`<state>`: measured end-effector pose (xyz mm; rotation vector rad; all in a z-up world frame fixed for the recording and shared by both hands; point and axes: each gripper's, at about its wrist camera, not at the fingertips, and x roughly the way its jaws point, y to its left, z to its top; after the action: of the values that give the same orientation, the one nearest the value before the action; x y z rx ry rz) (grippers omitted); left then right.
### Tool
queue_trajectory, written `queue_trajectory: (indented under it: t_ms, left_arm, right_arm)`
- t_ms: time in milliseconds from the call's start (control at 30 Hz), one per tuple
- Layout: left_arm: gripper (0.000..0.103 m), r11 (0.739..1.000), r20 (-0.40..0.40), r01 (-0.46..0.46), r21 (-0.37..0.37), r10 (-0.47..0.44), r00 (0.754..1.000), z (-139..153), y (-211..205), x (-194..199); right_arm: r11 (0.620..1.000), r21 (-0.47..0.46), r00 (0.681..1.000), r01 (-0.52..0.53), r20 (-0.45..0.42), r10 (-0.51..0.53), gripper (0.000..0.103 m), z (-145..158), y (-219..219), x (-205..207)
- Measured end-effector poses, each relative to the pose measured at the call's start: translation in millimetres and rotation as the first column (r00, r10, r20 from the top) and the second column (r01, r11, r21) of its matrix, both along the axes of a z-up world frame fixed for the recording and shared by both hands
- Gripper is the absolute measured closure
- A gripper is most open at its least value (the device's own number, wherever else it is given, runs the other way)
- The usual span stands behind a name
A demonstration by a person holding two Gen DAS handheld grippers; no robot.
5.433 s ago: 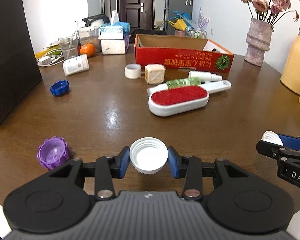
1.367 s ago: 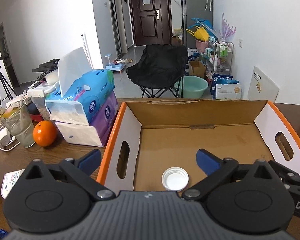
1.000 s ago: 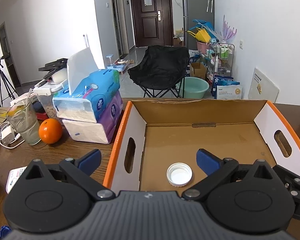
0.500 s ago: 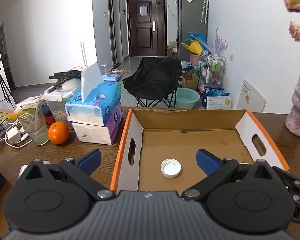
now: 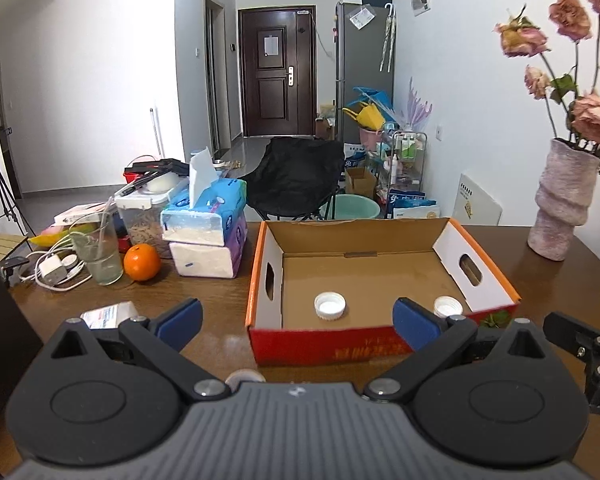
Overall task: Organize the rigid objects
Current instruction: 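Withdraw the left tool from the box toward the purple cap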
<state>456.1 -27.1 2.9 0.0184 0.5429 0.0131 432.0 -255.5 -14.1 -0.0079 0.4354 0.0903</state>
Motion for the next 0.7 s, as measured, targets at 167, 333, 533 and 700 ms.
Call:
queue_trajectory:
  t_ms: [167, 333, 533, 700]
  left_arm:
    - [0.0, 1.0, 0.023, 0.014, 0.005, -0.014, 1.0, 6, 1, -36]
    - [0.0, 0.999, 0.049, 0.037, -0.003, -0.036, 0.998, 7, 7, -73]
    - [0.0, 0.999, 0.064, 0.038, -0.01, -0.037, 0.997, 2, 16, -113]
    - [0.0, 1.0, 0.08, 0.032, -0.001, -0.031, 0.996, -5, 21, -148]
  right_arm:
    - [1.0, -0.011, 1.0, -0.008, 0.024, 0.008, 0.0, 6, 0, -36]
    - [1.0, -0.022, 0.999, -0.021, 0.047, 0.022, 0.0, 14, -1, -72]
    - [0.999, -0.024, 0.997, -0.042, 0.062, 0.044, 0.0, 14, 1, -117]
    - [0.999, -0.021, 0.998, -0.047, 0.048, 0.048, 0.0, 8, 2, -148]
